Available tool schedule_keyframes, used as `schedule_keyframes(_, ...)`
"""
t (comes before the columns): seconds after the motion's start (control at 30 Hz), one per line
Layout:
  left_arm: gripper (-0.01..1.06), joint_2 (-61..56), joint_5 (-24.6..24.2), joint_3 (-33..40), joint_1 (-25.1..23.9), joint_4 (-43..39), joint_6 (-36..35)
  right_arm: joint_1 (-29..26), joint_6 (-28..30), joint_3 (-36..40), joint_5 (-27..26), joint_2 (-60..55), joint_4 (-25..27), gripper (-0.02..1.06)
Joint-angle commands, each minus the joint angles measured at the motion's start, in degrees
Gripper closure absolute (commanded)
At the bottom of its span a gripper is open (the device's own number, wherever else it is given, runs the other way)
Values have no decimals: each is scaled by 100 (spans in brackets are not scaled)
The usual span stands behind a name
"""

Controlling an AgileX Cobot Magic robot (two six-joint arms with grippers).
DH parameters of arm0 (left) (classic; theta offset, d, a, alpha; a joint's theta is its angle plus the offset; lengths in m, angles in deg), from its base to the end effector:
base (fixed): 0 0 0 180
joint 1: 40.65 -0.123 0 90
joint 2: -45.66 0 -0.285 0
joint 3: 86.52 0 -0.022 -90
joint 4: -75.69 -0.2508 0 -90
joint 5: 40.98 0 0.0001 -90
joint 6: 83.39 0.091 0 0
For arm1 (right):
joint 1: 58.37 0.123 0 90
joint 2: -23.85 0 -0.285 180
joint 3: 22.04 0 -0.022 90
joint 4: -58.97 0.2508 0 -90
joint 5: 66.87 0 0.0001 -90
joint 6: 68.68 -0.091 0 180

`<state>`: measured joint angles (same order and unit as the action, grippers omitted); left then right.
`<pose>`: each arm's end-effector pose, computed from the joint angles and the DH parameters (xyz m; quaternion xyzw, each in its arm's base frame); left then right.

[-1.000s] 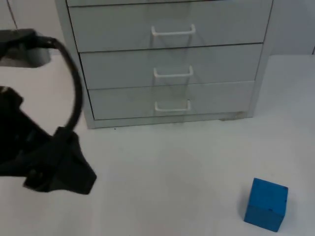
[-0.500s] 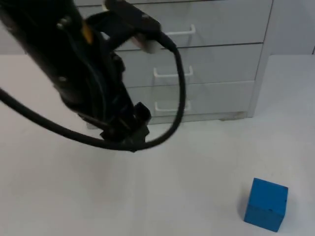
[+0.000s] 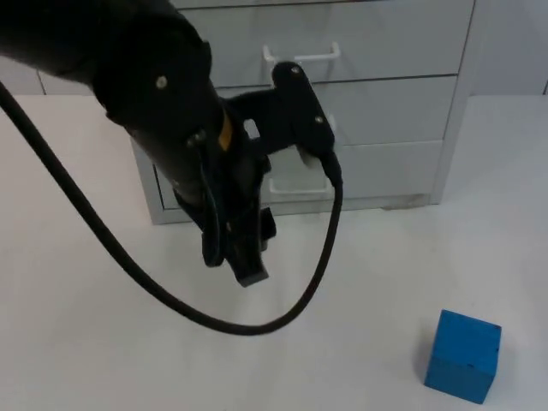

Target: Open the drawer with the left hand, place the block into the drawer with the right hand, then close the drawer with the left hand.

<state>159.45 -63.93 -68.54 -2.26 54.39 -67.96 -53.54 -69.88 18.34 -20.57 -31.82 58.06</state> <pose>0.2879 -0.2116 0.1526 0.5680 0.7871 0.0626 0.2322 0.1461 0.0113 0.2817 -0.0333 0.9459 0.0098 0.3226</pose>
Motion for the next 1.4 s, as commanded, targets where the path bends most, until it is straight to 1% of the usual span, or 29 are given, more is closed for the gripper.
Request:
schedule_keyframes(0.0,46,143,364,-42,38,-362,44,-34,12,-4,-95,14,-18,-1)
schedule_keyframes(0.07,46,269,656,-42,38,-640,32,-34,12,-4,-117,14,-18,-1)
schedule_keyframes(0.13,46,370,977,-48,38,-712,16,-34,12,-4,-128,14,-18,-1)
schedule_keyframes(0.17,46,370,977,-48,38,-712,16,-34,12,-4,-128,14,-18,-1)
schedule_keyframes(0.23,46,428,1282,-57,38,-821,16,-34,12,-4,-128,14,-18,-1)
schedule_keyframes(0.27,46,486,1328,-100,38,-894,16,-34,12,-4,-128,14,-18,-1)
schedule_keyframes(0.57,46,1026,1119,-614,38,-993,16,-34,12,85,-172,14,-18,-1)
schedule_keyframes(0.67,46,1236,1172,-757,38,-1284,16,-34,12,176,-218,14,-18,-1)
schedule_keyframes(0.93,49,1289,1175,-959,38,-1619,-27,-34,12,193,-280,14,-29,-1)
schedule_keyframes(1.07,49,1323,1164,-1087,38,-1932,-242,-34,12,193,-304,14,-30,-1)
schedule_keyframes(1.17,49,1464,981,-1210,38,-2055,-289,-34,12,193,-326,14,-30,-1)
schedule_keyframes(1.27,49,1584,911,-1292,38,-2099,-317,-34,12,193,-326,14,-30,-1)
schedule_keyframes(1.33,49,1685,728,-1382,38,-2319,-485,-34,12,193,-336,14,-30,-1)
schedule_keyframes(1.37,49,1747,657,-1460,38,-2460,-681,-34,12,193,-336,14,-30,-1)
